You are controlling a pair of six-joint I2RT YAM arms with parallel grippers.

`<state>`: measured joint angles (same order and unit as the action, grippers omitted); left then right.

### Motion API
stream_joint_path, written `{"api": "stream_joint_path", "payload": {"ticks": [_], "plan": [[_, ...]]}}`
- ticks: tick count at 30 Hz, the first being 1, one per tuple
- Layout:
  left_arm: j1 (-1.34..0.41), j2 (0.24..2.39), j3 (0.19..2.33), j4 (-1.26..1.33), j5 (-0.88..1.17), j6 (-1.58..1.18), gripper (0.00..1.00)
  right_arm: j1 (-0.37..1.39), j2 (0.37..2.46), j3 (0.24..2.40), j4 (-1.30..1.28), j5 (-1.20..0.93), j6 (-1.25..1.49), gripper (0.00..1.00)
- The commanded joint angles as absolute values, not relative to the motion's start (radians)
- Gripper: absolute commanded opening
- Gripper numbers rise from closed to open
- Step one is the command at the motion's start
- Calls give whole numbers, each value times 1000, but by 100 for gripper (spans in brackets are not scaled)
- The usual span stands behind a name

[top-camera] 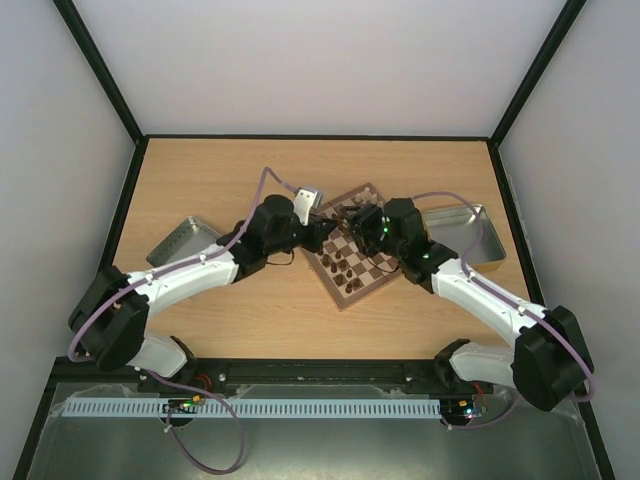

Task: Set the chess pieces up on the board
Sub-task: Place the chess piece on the chessboard.

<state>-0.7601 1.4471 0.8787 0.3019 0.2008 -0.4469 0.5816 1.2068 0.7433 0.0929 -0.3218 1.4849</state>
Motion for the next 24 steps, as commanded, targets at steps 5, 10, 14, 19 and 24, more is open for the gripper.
{"api": "stream_joint_path", "payload": {"ticks": [5,10,14,19,24], "plan": [[-634,1471,1158,-462,264,-261,10,574,1128,812,-108,-48,1211,59],[-595,1567,1304,-738,246,-178,11,569,1104,801,-131,-5,1149,59],[-580,1670,1358,-814,220,-143,11,564,1089,772,-122,0,1130,60],[-585,1831,1462,-859,205,-139,11,555,1075,742,-121,0,1103,60],[-603,1952,1586,-911,170,-140,9,545,1054,712,-111,0,1096,60]]}}
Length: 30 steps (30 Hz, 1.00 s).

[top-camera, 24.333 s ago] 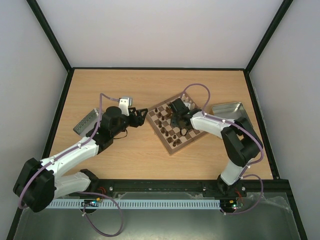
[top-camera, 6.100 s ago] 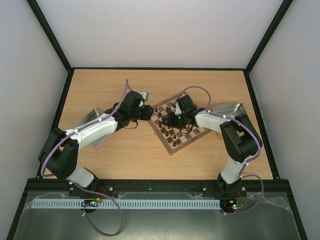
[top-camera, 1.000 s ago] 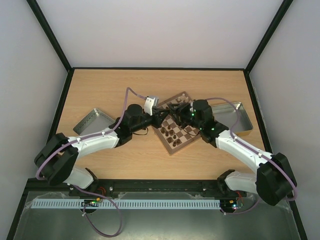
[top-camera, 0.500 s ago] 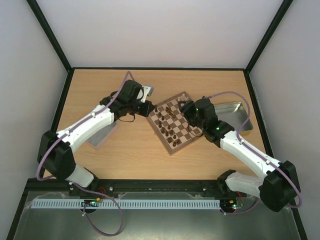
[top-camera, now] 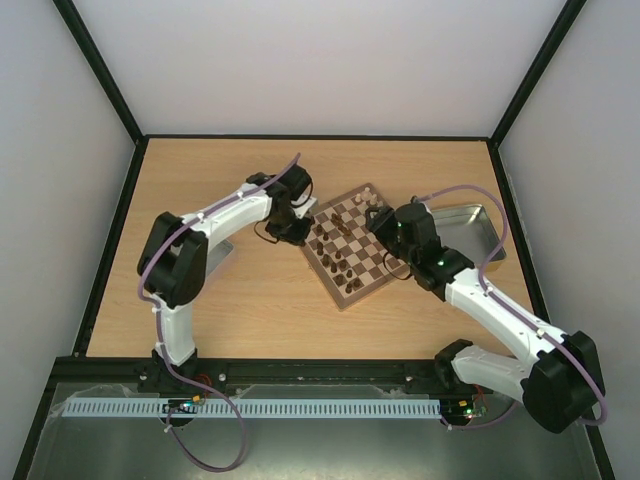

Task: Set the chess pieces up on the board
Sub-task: Place the chess piece on the chessboard.

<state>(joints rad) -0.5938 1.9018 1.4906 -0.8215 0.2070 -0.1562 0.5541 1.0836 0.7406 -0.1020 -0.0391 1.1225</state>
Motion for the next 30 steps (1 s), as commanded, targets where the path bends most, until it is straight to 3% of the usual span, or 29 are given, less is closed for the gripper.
{"api": "stream_joint_path", "payload": {"ticks": [1,11,22,30], "plan": [[-603,1968,1609,-919,170,-138,10,544,1051,704,-105,-3,1098,60],[-621,2068,1696,-956,174,-132,14,531,1058,673,-83,-29,1103,61],[-613,2048,1701,-900,186,-173,39,528,1051,670,-86,-32,1108,61],[-607,2020,1608,-838,207,-186,39,529,1056,665,-89,-26,1109,61]]}}
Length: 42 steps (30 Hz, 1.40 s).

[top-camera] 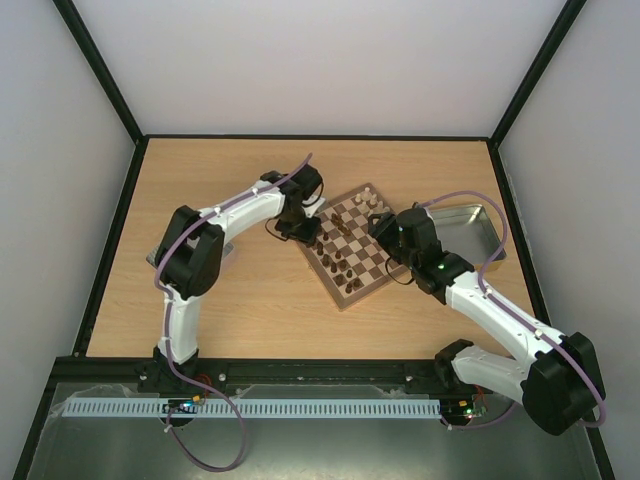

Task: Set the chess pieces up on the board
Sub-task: Place the chess piece on the chessboard.

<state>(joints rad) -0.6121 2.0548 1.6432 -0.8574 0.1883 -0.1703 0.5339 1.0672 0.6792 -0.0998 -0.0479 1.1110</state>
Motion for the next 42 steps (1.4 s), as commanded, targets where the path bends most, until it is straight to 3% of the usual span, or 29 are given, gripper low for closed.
{"api": "stream_joint_path", "payload": {"ticks": [1,10,20,27,32,42], "plan": [[-607,2021,1603,-832,207,-188,38,529,1057,664,-88,-26,1110,61],[-604,2043,1596,-775,224,-189,23,528,1058,661,-88,-19,1111,60],[-594,2066,1580,-726,268,-182,18,529,1062,655,-92,-11,1109,60],[-595,2067,1575,-729,273,-186,19,528,1065,655,-92,-9,1108,60],[-593,2046,1575,-735,276,-184,31,529,1065,655,-92,-9,1106,60],[-577,1964,1585,-722,278,-211,37,529,1105,676,-69,-43,997,60]]}}
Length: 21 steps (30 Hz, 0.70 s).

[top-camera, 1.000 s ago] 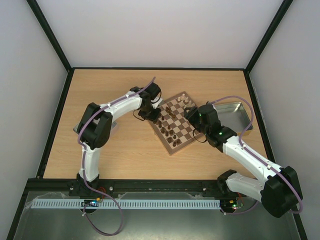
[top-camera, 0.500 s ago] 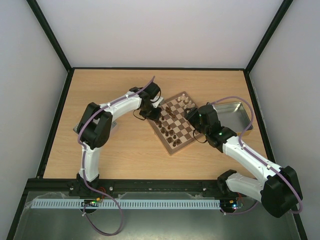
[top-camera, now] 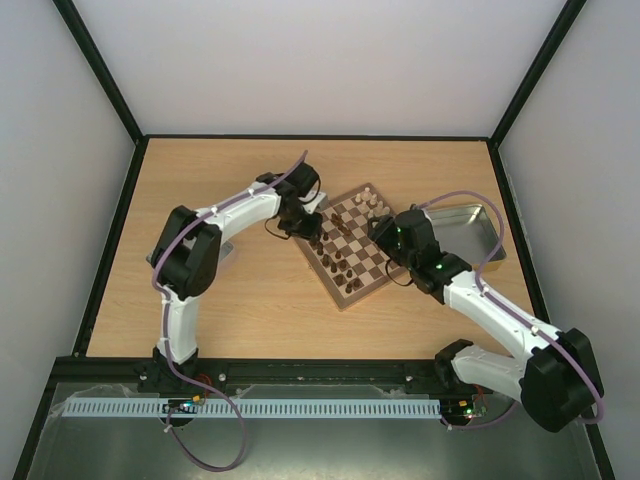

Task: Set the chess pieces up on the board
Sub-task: Place the chess piece on the chessboard, then pick up the chess piece from the chessboard.

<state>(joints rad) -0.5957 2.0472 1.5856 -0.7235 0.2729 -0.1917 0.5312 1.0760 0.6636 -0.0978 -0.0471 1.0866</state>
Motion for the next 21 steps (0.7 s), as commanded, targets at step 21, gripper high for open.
{"api": "stream_joint_path", "payload": {"ticks": [21], "plan": [[-454,1449,1140,-331,244,-335,51,528,1800,1174,-265,-206,303,44]]}}
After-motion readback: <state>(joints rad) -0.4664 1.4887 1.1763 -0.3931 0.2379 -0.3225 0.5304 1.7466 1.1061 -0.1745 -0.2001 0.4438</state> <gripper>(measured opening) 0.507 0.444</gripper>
